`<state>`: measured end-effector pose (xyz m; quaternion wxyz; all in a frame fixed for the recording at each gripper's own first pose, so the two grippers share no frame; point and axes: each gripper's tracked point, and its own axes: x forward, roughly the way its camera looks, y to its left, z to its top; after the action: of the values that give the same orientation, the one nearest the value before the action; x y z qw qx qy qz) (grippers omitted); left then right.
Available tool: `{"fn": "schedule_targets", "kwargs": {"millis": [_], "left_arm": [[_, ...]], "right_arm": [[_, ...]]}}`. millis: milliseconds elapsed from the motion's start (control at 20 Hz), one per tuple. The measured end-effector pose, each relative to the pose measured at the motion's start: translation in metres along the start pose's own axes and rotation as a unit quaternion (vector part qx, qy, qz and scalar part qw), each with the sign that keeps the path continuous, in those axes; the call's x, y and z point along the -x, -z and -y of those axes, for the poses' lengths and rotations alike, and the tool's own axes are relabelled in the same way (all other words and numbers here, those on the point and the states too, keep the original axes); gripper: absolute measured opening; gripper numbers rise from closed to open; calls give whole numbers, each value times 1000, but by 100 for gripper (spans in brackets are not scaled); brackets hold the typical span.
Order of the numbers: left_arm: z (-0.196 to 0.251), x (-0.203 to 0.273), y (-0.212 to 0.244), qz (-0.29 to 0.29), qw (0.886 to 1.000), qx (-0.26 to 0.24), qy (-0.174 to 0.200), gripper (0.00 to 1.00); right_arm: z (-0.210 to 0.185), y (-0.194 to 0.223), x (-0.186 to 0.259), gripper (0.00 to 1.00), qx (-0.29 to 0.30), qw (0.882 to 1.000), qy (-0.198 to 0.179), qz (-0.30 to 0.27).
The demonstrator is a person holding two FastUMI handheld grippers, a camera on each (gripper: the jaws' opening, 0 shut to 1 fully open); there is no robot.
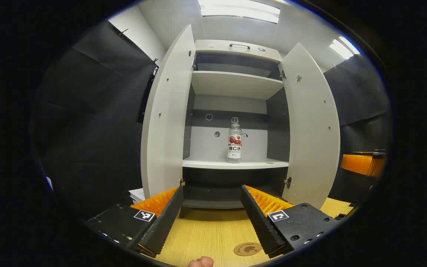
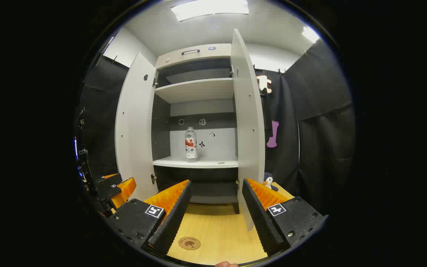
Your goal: Grasp the bottle in the cabinet with the left hand and place it on the coaster, then close the right door with the right hand and the left door with the left hand.
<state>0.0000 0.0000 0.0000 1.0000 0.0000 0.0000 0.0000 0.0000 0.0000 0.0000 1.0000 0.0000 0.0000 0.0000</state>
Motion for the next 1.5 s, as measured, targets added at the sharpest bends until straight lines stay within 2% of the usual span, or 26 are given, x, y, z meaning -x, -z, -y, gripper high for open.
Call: {"fn": "schedule_targets", "kwargs": {"millis": [550,600,650,1050,1100,1150,1250,1300,1350,1500], "left_arm": [[7,-9,5,-6,1000,-1,6,94],[8,-10,5,-6,1000,-1,7,89],[8,-10,5,-6,1000,-1,8,94],[15,-18,11,-12,1000,8,20,95],[15,-20,12,-13,1000,9,21,90],[16,-22,13,-14,1000,10,24,94],[19,-25,15,-19,999,10,29,95],[20,-27,16,-20,999,9,32,90],[21,-30,15,-21,999,8,34,94],[22,-40,17,-23,999,10,41,95]], "right_arm": [[3,-1,-1,84,-4,1000,2,-3],[2,-1,-1,84,-4,1000,2,-3],[2,-1,-2,84,-4,1000,1,-3],[-1,1,-2,84,-13,1000,2,-1],[-3,3,-2,84,-14,1000,2,-2],[-3,5,-2,84,-12,1000,4,-3],[0,9,-1,84,-5,1000,10,-5],[0,10,-2,84,-5,1000,11,-6],[1,11,-3,84,-6,1000,13,-7],[1,16,-7,84,-12,1000,18,-18]]}}
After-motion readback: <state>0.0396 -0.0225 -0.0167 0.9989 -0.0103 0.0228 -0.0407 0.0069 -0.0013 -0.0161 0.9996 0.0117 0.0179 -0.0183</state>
